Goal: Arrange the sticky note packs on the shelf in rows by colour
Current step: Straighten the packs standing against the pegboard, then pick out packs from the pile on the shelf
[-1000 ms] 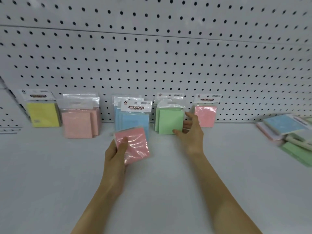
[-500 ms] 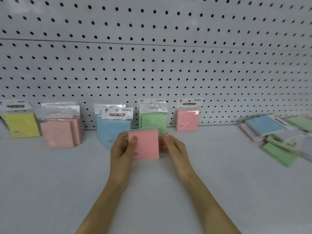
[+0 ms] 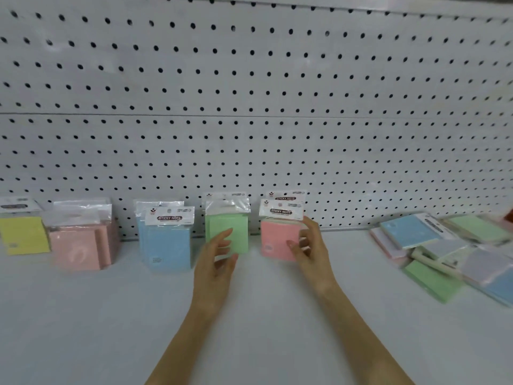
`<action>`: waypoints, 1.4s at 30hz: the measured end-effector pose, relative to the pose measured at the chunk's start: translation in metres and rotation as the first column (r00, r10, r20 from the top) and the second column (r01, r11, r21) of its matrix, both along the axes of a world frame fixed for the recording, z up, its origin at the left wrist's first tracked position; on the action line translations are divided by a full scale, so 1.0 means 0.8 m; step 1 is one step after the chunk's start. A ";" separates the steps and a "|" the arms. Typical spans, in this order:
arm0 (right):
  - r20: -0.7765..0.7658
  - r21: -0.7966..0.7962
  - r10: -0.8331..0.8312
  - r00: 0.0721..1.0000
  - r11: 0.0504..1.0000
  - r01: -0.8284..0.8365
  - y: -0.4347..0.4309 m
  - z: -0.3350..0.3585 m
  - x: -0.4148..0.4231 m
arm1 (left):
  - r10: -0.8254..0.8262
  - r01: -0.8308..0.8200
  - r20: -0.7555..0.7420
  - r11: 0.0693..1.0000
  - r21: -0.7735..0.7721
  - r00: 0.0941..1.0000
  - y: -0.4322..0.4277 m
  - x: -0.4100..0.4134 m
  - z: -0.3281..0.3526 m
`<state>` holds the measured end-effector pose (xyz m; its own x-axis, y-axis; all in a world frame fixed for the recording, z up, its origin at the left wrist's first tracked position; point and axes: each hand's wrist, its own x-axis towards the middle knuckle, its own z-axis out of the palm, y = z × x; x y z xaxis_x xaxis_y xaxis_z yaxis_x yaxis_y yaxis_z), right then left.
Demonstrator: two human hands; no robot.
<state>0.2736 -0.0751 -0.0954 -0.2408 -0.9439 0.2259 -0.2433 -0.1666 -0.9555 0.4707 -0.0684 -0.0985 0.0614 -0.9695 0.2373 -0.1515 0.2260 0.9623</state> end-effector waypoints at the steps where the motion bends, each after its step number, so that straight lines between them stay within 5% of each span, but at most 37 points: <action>1: -0.013 0.003 0.004 1.000 1.000 -0.004 -0.006 0.001 -0.009 | 0.017 -0.017 0.021 1.000 0.007 1.000 -0.003 0.001 -0.004; 18: -0.085 0.045 -0.252 0.964 0.966 0.256 -0.049 -0.019 -0.028 | 0.010 -0.025 0.207 0.997 0.071 0.978 -0.016 -0.002 -0.019; 26: -0.168 0.124 -0.259 0.951 0.952 0.281 -0.008 -0.007 -0.055 | 0.032 -0.041 0.463 0.999 0.009 0.886 -0.014 -0.008 -0.016; 28: -0.406 0.082 -0.223 0.886 0.957 0.278 0.027 0.002 -0.092 | 0.042 -0.016 0.569 0.999 -0.050 0.821 -0.007 -0.009 -0.010; 31: -0.739 -0.019 -0.171 0.652 0.972 0.233 0.084 0.027 -0.164 | 0.119 0.084 0.767 0.972 -0.220 0.630 -0.001 -0.018 0.001; 35: -0.870 -0.068 -0.177 0.460 0.968 0.243 0.138 0.056 -0.279 | 0.119 0.203 0.863 0.948 -0.246 0.490 0.001 -0.067 0.020; 38: -0.887 0.025 -0.113 0.448 0.957 0.290 0.162 0.062 -0.367 | 0.093 0.300 0.901 0.924 -0.237 0.424 0.006 -0.130 0.026; 42: -0.849 0.142 -0.003 0.528 0.962 0.233 0.184 0.057 -0.454 | -0.004 0.349 0.884 0.920 -0.180 0.467 0.023 -0.242 0.027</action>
